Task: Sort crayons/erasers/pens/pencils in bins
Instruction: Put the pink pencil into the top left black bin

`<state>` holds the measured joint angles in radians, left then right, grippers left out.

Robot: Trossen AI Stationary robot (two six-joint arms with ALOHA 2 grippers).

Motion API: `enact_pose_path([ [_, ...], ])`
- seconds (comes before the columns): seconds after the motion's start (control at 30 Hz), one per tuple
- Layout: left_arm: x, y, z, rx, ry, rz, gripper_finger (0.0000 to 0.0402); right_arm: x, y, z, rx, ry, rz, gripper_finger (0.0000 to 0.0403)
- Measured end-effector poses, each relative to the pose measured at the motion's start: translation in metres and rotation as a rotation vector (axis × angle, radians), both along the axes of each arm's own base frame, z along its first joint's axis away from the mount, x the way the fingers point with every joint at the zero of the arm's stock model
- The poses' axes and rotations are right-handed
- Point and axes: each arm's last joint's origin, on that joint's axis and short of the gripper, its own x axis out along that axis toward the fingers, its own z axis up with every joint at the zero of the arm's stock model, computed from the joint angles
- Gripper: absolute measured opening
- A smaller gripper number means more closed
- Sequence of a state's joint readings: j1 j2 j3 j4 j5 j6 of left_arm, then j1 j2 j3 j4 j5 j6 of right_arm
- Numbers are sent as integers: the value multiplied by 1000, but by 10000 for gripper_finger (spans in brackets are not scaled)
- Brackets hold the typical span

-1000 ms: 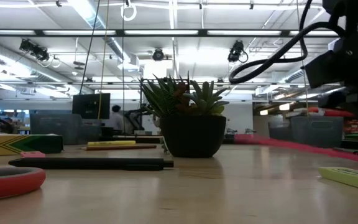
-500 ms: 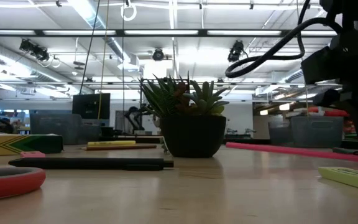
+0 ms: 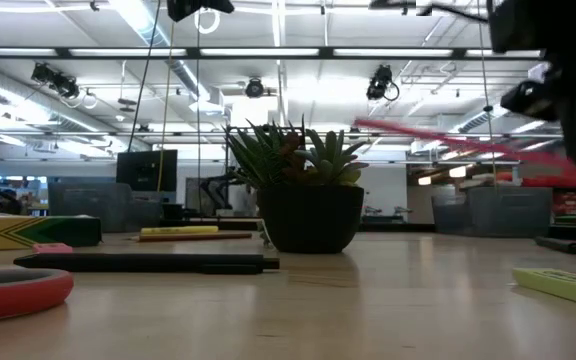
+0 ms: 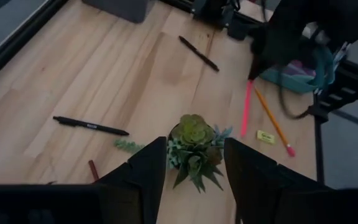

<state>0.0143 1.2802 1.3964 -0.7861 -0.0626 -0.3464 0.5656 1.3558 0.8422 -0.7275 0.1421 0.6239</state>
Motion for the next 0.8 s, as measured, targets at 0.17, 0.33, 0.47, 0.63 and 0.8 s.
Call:
enact_pose_path([
  [0.17,1,1,2,13,-20,-11,169,-19,-8,44,2,-67,-8,2],
  [0.33,-8,1,19,14,-151,-9,169,-31,-24,88,-5,-230,-159,2],
  [0.47,-14,5,41,-5,-341,21,169,-29,-37,117,-21,-357,-258,2],
  [0.63,-11,14,60,-63,-546,84,182,-17,-50,152,-55,-493,-345,2],
  [0.8,-5,22,57,-103,-553,135,239,-11,-62,184,-113,-608,-424,2],
])
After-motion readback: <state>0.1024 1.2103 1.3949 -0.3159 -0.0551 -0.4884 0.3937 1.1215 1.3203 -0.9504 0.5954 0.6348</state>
